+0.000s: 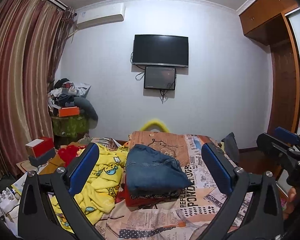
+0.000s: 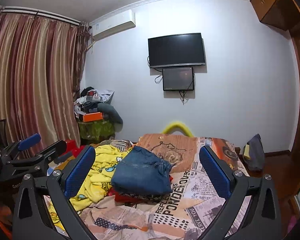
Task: Fold large clothes
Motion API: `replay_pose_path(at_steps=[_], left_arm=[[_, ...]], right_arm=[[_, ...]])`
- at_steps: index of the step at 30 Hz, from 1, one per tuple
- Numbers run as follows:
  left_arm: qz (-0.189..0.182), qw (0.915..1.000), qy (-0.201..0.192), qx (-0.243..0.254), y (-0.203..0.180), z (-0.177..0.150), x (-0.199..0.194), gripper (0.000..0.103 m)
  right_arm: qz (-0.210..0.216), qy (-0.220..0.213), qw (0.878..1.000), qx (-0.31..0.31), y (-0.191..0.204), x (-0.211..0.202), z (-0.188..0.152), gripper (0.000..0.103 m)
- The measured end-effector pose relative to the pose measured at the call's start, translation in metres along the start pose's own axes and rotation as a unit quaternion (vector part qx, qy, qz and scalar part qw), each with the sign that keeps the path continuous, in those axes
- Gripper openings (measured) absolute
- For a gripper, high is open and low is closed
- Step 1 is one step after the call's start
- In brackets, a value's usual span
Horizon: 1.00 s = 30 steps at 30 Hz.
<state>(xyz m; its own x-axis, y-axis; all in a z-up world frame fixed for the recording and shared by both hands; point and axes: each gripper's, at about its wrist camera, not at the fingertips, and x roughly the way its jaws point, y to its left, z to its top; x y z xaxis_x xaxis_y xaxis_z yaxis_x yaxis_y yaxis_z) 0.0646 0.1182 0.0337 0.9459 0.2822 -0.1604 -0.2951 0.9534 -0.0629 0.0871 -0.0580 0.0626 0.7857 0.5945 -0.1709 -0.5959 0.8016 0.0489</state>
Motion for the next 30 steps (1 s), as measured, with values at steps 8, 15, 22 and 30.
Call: replay_pose_path(at_steps=[8, 15, 22, 30], left_arm=[[0.000, 1.0000, 0.000, 0.000, -0.0004, 0.0003, 0.0001, 0.103], [-0.002, 1.0000, 0.003, -0.001, -0.0013, 0.0000, 0.0015, 0.103], [-0.007, 1.0000, 0.005, 0.000, -0.0035, -0.0006, 0.0035, 0.103], [-0.019, 0.9997, 0.012, 0.000, -0.0031, -0.0001, 0.0043, 0.103]], right_arm=[[0.000, 0.003, 1.000, 0.006, -0.0026, 0.0005, -0.0002, 0.103], [-0.001, 0.004, 1.000, 0.006, -0.0031, 0.0009, -0.0003, 0.103], [0.000, 0.006, 1.000, 0.007, -0.0055, 0.0024, -0.0014, 0.103], [-0.003, 0.009, 1.000, 0.010, -0.0082, 0.0041, -0.0031, 0.103]])
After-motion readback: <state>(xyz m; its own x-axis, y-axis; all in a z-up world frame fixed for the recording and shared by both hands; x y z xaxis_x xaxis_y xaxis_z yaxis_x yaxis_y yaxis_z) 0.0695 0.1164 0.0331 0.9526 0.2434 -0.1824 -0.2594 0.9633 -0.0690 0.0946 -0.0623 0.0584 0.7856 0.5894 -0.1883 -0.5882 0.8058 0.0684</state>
